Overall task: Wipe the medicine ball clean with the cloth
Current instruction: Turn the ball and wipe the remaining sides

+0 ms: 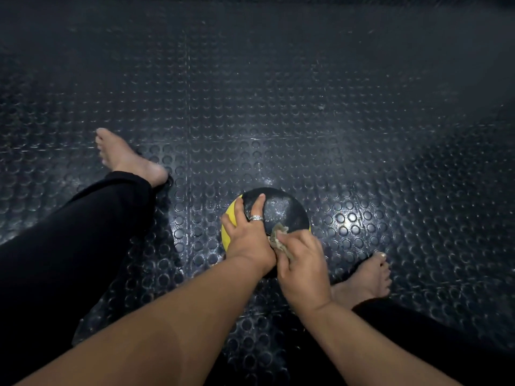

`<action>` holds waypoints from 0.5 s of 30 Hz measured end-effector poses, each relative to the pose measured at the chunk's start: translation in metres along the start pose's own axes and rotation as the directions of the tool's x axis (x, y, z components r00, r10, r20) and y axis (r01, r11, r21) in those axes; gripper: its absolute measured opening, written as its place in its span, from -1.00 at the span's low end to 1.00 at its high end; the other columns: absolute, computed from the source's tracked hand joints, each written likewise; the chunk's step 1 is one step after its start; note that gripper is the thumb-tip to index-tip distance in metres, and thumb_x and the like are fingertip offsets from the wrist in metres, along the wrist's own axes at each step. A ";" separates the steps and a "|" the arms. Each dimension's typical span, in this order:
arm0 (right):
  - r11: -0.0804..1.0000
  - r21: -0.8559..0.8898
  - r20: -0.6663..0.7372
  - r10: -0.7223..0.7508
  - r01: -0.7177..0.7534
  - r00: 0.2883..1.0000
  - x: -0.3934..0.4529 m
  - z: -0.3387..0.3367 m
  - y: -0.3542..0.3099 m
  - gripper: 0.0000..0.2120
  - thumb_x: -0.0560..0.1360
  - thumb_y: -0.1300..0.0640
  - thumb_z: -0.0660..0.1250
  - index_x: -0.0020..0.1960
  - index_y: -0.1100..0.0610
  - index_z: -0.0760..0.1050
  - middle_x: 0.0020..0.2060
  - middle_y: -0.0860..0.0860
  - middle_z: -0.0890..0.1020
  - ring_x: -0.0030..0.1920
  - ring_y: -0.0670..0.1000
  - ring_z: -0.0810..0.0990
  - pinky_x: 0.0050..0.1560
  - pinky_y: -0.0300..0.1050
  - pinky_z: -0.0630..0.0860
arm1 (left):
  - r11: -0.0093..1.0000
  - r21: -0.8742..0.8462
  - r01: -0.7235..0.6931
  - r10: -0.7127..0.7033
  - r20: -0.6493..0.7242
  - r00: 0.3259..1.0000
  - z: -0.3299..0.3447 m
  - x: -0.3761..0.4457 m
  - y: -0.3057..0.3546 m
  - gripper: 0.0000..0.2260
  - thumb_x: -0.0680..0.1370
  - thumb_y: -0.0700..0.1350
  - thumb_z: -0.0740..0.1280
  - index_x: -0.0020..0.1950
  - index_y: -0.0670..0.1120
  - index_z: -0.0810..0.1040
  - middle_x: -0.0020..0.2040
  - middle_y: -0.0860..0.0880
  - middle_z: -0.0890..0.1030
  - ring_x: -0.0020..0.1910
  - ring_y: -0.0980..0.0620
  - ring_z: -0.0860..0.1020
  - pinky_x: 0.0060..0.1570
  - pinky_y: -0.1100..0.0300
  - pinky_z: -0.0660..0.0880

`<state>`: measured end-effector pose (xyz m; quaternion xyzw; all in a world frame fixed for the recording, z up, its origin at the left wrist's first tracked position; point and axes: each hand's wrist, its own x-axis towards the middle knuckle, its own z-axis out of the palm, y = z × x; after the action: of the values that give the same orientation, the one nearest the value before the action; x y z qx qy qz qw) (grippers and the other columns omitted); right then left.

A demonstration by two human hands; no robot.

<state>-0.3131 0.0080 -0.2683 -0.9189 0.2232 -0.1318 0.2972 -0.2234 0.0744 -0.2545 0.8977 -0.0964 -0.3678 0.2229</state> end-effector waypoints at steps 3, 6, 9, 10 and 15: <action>1.000 -0.022 -0.029 0.008 -0.008 1.000 0.015 -0.004 0.006 -0.86 0.43 0.26 0.28 -0.11 0.22 0.61 -0.21 0.02 0.52 -0.13 -0.04 0.42 -0.07 -0.41 0.23 | 1.000 0.012 -0.007 0.006 0.008 1.000 0.000 0.003 0.005 -0.09 0.51 -0.23 0.36 0.54 0.28 -0.20 0.55 0.08 -0.31 0.53 -0.21 -0.26 0.36 -0.01 0.32; 0.966 0.114 -0.014 0.235 -0.232 0.972 0.029 -0.001 0.001 -0.89 0.46 0.27 0.32 -0.07 0.15 0.61 -0.16 -0.03 0.52 -0.11 -0.03 0.48 -0.03 -0.30 0.36 | 1.000 0.018 0.023 -0.024 0.035 0.999 -0.005 0.006 0.012 -0.03 0.49 -0.22 0.41 0.54 0.28 -0.24 0.56 0.06 -0.31 0.53 -0.24 -0.26 0.31 0.02 0.36; 0.623 0.459 0.080 0.681 -0.633 0.728 0.060 -0.008 0.012 -0.84 0.50 0.14 0.35 -0.26 0.09 0.51 -0.31 0.05 0.58 -0.30 0.04 0.53 -0.24 -0.14 0.46 | 0.998 0.055 0.019 -0.024 0.083 0.996 -0.006 0.001 0.014 0.17 0.31 -0.05 0.62 0.55 0.25 -0.25 0.55 0.05 -0.33 0.53 -0.23 -0.29 0.34 -0.03 0.35; 0.526 0.493 0.115 0.750 -0.693 0.651 0.071 -0.014 0.020 -0.80 0.51 0.15 0.34 -0.29 0.10 0.48 -0.37 0.05 0.56 -0.35 0.05 0.51 -0.28 -0.14 0.44 | 0.998 0.067 0.018 -0.024 0.090 0.996 -0.006 -0.001 0.014 0.20 0.27 -0.01 0.64 0.55 0.25 -0.25 0.55 0.04 -0.33 0.53 -0.23 -0.29 0.35 -0.04 0.35; 0.718 0.281 0.154 0.621 -0.636 0.769 0.092 -0.021 0.033 -0.88 0.53 0.18 0.31 -0.18 0.12 0.54 -0.38 0.00 0.53 -0.39 -0.01 0.48 -0.38 -0.24 0.39 | 0.998 0.051 0.025 -0.029 0.095 0.995 -0.011 0.005 0.013 0.23 0.24 0.01 0.65 0.54 0.26 -0.25 0.56 0.01 -0.32 0.54 -0.26 -0.28 0.41 -0.07 0.27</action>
<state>-0.2521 -0.0712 -0.2618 -0.7313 0.4902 -0.0349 0.4731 -0.2125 0.0648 -0.2442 0.8854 -0.1039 -0.4110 0.1905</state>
